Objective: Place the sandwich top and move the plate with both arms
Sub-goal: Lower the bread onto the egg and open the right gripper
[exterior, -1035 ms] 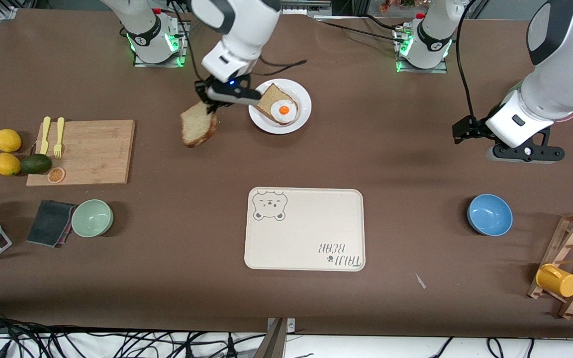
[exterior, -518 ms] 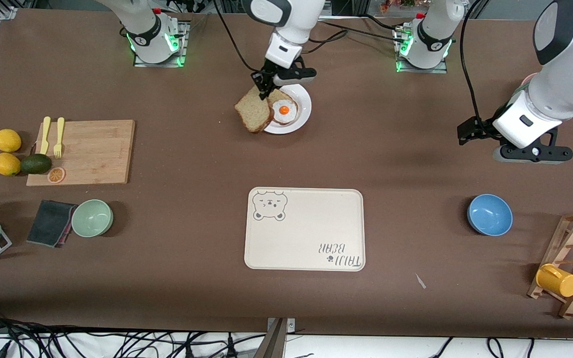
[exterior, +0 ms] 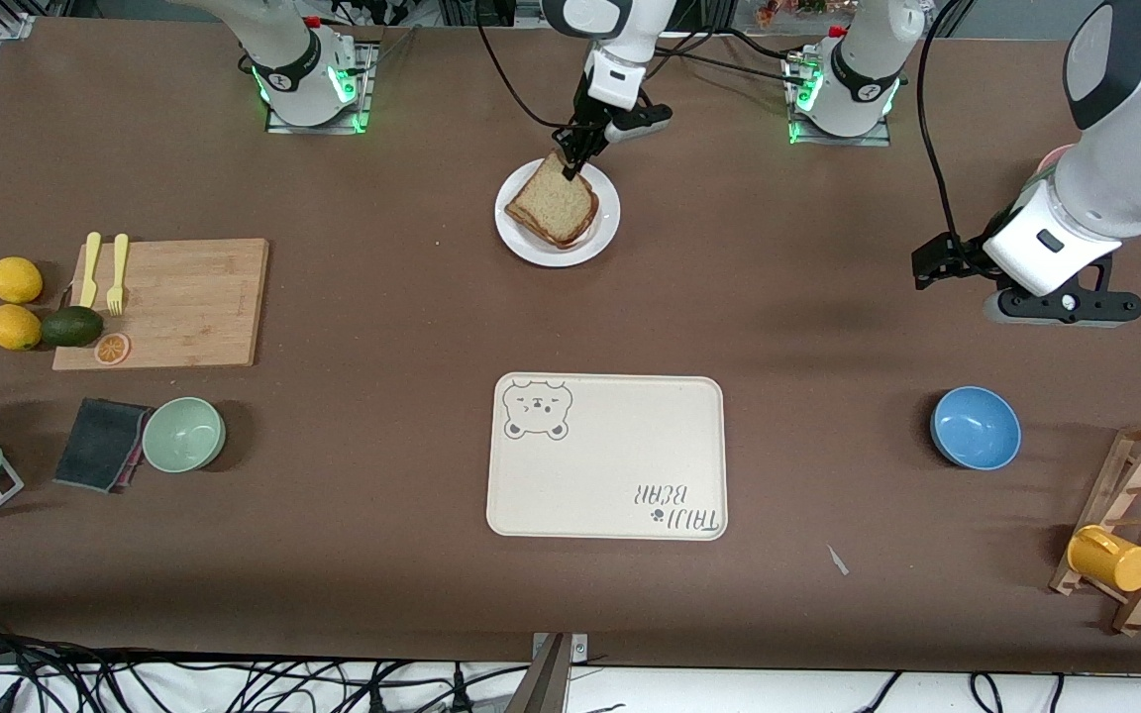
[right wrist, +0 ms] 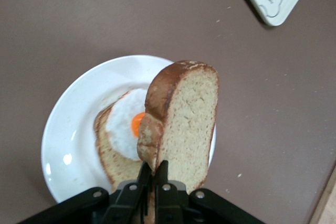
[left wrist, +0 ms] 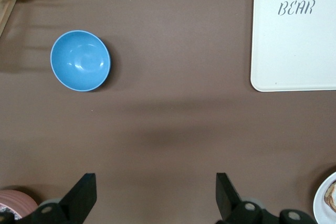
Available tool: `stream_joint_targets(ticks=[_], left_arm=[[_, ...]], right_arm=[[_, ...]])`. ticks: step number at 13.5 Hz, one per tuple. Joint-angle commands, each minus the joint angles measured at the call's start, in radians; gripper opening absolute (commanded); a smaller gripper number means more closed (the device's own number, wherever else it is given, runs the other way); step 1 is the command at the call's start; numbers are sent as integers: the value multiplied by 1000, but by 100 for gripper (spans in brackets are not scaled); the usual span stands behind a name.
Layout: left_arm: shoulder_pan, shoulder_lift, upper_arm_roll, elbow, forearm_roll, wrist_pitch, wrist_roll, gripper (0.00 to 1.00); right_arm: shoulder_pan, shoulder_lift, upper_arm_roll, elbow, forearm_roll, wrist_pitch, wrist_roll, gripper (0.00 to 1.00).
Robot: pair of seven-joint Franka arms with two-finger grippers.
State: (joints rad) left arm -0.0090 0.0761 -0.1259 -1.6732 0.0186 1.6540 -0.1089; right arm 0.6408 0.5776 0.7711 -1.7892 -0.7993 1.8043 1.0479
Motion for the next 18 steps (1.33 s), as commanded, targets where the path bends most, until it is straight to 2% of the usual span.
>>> stream_joint_targets(ticks=[1, 5, 6, 7, 8, 10, 13, 17, 18], left_arm=[[4, 11, -6, 24, 27, -10, 9, 100], [4, 14, -5, 24, 27, -10, 9, 100], [4, 14, -5, 24, 27, -10, 9, 100], [4, 14, -5, 24, 29, -11, 9, 100], [4, 14, -6, 20, 27, -11, 9, 100], [3, 14, -6, 21, 29, -16, 9, 100], [3, 17, -6, 21, 29, -16, 12, 100], [3, 21, -6, 23, 29, -13, 18, 100], [1, 24, -6, 23, 29, -11, 18, 100]], right_arm=[[54, 48, -36, 47, -15, -32, 26, 0], [80, 48, -55, 47, -6, -33, 24, 0], [80, 47, -62, 47, 2, -33, 24, 10], [80, 47, -78, 48, 27, -25, 29, 38], [82, 42, -81, 48, 25, -26, 27, 49], [80, 18, -82, 48, 32, -29, 24, 86], [80, -40, -91, 48, 64, -20, 14, 97], [59, -238, -195, 16, 231, -20, -103, 98], [21, -284, -222, 10, 280, -16, -138, 99]])
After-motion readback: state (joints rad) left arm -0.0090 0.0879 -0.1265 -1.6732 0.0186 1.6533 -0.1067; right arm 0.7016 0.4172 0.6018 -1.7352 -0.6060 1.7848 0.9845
